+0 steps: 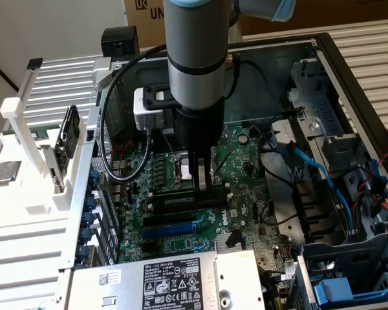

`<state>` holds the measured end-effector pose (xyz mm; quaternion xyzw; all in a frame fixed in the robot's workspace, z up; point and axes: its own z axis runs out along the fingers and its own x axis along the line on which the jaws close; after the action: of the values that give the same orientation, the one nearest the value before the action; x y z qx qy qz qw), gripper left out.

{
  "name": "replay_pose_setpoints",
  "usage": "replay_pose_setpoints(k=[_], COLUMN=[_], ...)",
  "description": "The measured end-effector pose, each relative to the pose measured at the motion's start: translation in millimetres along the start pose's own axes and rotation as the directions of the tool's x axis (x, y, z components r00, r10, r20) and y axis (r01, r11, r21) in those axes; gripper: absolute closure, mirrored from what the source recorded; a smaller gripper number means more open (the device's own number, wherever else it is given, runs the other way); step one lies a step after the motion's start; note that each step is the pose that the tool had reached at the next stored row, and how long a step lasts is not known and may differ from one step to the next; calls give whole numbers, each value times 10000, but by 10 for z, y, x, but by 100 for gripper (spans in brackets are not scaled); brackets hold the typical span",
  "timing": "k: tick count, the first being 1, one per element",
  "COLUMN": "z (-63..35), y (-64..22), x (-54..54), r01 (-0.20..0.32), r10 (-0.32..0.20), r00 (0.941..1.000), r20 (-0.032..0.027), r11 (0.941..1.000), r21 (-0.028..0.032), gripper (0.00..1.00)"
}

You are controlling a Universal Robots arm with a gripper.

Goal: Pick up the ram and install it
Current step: 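Insert the ram into the slot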

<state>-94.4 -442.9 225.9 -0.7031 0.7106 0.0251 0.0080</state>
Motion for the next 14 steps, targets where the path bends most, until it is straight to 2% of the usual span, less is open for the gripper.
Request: replay_pose_setpoints(k=[4,5,6,7,11,14], z=[0,0,0,0,-9,-58], y=[0,0,0,0,0,2], x=[0,0,0,0,0,-2], r01=[0,0,0,0,0,1], r10=[0,0,0,0,0,-1], r00=[10000,10000,10000,10000,10000,10000], r20=[0,2,1,0,-1,0], r11=[10000,10000,10000,10000,10000,10000], r21=[0,0,0,0,-1,0], gripper=[87,80,80,73,73,73])
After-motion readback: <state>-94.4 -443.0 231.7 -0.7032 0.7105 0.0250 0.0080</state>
